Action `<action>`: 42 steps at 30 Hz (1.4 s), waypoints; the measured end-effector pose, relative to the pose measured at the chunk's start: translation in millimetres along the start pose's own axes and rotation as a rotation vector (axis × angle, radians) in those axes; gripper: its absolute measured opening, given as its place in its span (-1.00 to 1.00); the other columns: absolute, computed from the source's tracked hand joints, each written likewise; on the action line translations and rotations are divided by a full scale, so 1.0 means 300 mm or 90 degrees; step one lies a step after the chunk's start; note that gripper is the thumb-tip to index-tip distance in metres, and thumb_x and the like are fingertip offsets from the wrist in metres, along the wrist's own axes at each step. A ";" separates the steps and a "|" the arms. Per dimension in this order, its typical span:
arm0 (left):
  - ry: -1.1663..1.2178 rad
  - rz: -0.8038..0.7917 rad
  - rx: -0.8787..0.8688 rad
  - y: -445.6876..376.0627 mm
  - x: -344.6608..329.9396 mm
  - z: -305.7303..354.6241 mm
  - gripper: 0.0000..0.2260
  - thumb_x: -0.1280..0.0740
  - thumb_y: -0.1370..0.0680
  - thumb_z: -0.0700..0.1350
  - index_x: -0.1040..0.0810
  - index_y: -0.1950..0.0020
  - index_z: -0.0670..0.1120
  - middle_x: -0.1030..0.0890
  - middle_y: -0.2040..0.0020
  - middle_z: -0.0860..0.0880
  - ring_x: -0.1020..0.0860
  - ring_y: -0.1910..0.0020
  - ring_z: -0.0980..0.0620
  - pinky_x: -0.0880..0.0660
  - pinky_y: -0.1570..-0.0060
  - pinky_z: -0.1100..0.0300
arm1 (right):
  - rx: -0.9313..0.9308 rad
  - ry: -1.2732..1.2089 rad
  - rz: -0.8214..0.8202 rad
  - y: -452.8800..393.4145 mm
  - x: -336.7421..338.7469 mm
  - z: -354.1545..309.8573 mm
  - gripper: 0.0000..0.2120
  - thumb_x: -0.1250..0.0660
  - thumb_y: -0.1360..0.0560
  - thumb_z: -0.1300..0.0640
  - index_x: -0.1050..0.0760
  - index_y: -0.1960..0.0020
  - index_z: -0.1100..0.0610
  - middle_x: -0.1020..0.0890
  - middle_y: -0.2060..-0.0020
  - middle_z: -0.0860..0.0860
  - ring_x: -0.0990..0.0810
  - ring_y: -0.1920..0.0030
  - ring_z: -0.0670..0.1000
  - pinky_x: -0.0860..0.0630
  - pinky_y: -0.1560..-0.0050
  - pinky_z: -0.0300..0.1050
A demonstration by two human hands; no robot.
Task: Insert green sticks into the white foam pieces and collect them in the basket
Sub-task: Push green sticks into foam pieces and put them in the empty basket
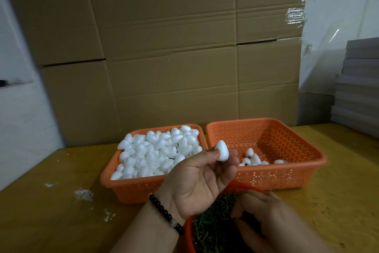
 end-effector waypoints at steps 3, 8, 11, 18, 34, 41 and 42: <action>-0.041 -0.009 0.016 0.000 -0.002 -0.015 -0.66 -0.31 -0.48 -0.21 -0.48 -0.26 -0.15 -0.65 -0.06 -0.19 -0.64 0.18 -0.06 -0.59 0.25 0.15 | -0.057 0.011 0.016 0.017 0.031 0.052 -0.82 -0.40 -0.27 0.06 -0.46 0.18 -0.12 -0.45 0.33 -0.33 -0.51 0.32 -0.22 -0.45 0.33 -0.34; -0.034 -0.028 0.042 -0.002 -0.008 -0.027 -0.62 -0.28 -0.49 -0.15 -0.48 -0.31 -0.12 -0.64 -0.15 -0.15 -0.61 0.17 -0.02 -0.55 0.24 0.18 | -0.087 -0.069 0.043 0.022 0.021 0.066 -0.89 -0.34 -0.37 0.03 -0.47 0.12 -0.14 -0.51 0.28 -0.34 -0.54 0.29 -0.15 -0.53 0.31 -0.16; -0.022 -0.033 0.052 0.001 -0.014 -0.032 -0.68 -0.23 -0.51 -0.14 -0.49 -0.25 -0.14 -0.64 -0.15 -0.14 -0.62 0.19 -0.02 -0.55 0.25 0.18 | -0.082 -0.080 0.053 0.020 0.023 0.052 -0.88 -0.34 -0.40 0.03 -0.52 0.07 -0.11 -0.59 0.23 -0.27 -0.59 0.27 -0.13 -0.56 0.30 -0.08; -0.031 -0.045 0.045 0.009 -0.020 -0.025 -0.86 -0.23 -0.53 -0.11 -0.53 0.04 -0.14 -0.64 -0.17 -0.12 -0.63 0.13 -0.03 -0.55 0.22 0.18 | -0.092 -0.115 0.136 0.031 0.059 0.066 -0.68 -0.53 -0.34 0.21 -0.47 0.11 -0.12 -0.59 0.38 -0.17 -0.56 0.37 -0.23 -0.48 0.35 -0.33; 0.018 0.060 0.020 -0.014 0.022 -0.049 -0.56 -0.45 -0.38 -0.13 -0.50 -0.20 -0.27 -0.57 0.04 -0.17 -0.58 0.21 -0.03 -0.59 0.25 0.17 | -0.051 -0.249 0.319 0.052 0.125 0.057 -0.74 -0.36 -0.43 0.26 -0.60 -0.01 -0.05 -0.67 0.07 -0.22 -0.64 0.03 -0.23 -0.47 0.00 -0.43; 0.032 0.070 0.027 -0.018 0.020 -0.080 -0.65 -0.45 -0.37 -0.21 -0.52 -0.12 -0.27 -0.60 0.16 -0.17 -0.60 0.26 -0.03 -0.60 0.26 0.15 | -0.111 -0.249 0.367 0.050 0.131 0.099 -0.79 -0.45 -0.43 0.15 -0.58 -0.02 -0.08 -0.67 0.12 -0.29 -0.66 0.11 -0.26 -0.55 0.08 -0.38; 0.030 0.071 0.027 -0.017 0.019 -0.086 -0.70 -0.45 -0.37 -0.22 -0.54 -0.06 -0.27 -0.61 0.16 -0.17 -0.60 0.25 -0.03 -0.60 0.27 0.15 | -0.115 -0.237 0.368 0.049 0.136 0.097 -0.76 -0.44 -0.39 0.15 -0.58 0.00 -0.11 -0.67 0.13 -0.32 -0.65 0.14 -0.29 -0.53 0.11 -0.41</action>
Point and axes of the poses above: each hand's wrist, its own y-axis away from the middle knuckle, its own x-axis out of the back of the hand, z = x × y, the point moved 8 cm from there along -y, towards the middle knuckle
